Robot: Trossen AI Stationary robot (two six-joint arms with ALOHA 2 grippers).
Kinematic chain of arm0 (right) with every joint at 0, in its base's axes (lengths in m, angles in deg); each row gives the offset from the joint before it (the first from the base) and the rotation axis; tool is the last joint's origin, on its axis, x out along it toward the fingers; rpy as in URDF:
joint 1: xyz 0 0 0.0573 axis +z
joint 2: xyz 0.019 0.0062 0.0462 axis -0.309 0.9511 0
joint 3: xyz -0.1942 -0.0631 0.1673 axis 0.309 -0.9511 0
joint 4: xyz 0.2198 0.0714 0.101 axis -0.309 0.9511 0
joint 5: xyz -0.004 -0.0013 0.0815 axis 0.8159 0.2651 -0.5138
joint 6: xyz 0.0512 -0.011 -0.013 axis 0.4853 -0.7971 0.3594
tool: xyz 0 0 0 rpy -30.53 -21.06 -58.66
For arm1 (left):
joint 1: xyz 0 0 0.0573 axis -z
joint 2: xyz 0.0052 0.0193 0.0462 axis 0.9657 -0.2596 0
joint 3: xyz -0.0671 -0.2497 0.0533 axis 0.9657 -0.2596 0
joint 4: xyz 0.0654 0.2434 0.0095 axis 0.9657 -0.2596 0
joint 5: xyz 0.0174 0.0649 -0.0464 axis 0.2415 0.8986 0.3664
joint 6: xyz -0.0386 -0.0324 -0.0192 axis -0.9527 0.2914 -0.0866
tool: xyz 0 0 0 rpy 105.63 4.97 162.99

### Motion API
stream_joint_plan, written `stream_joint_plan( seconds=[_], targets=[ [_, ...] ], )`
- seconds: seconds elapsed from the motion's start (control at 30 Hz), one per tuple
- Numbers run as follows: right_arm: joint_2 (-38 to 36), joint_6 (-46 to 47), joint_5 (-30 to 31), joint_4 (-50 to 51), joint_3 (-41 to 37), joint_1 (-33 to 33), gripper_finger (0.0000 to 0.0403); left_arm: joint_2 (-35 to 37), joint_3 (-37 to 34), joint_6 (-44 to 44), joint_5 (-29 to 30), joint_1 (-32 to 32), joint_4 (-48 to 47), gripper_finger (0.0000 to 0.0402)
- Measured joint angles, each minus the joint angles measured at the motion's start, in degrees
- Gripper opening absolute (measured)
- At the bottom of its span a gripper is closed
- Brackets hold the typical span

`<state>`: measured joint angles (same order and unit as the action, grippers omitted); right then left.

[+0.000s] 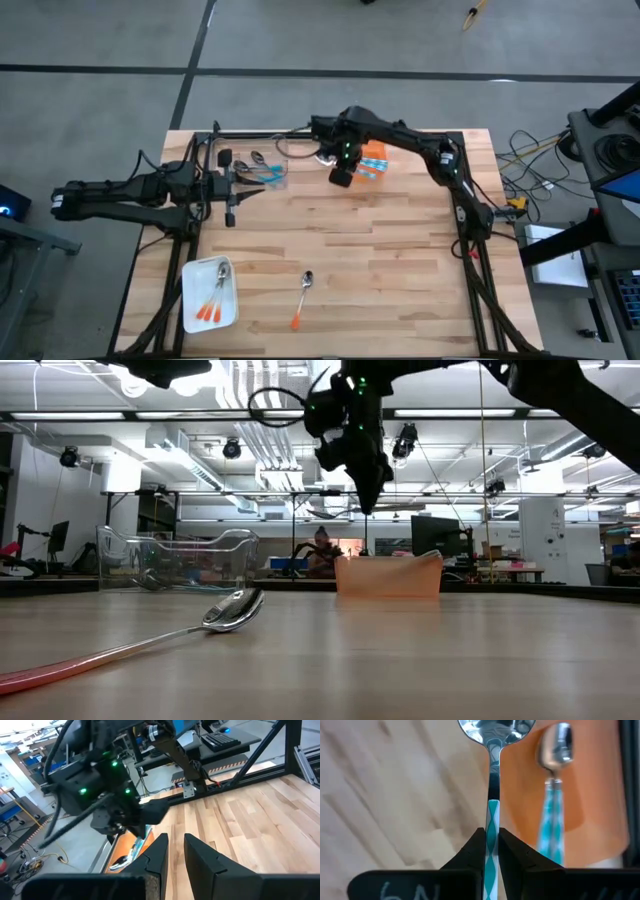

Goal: Sort silverware by color (type)
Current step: Put the light blue spoon into the orange bin

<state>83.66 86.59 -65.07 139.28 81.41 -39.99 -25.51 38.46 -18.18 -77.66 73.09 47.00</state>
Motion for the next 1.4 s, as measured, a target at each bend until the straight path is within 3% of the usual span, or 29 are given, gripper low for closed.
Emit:
stream_joint_plan(
  seconds=[0.53,1.1,1.23,1.4],
  targets=[
    [1.12,-9.28,3.53,-0.06,-0.73,-7.71,0.0023,-0.09,0.0,0.87,0.07,0.01,0.07,0.0044],
    [1.27,-9.05,6.35,-0.04,-9.81,-8.71,0.0023,-0.54,0.0,1.07,0.09,0.0,0.04,0.0044],
    [1.31,-9.09,11.05,-0.01,-12.09,-8.98,0.0023,-0.66,0.0,1.07,0.09,0.02,0.04,0.0044],
    [1.31,-9.03,11.84,-0.02,-12.72,-9.94,0.0023,-0.74,0.0,1.13,0.11,0.01,0.08,0.0044]
  ],
)
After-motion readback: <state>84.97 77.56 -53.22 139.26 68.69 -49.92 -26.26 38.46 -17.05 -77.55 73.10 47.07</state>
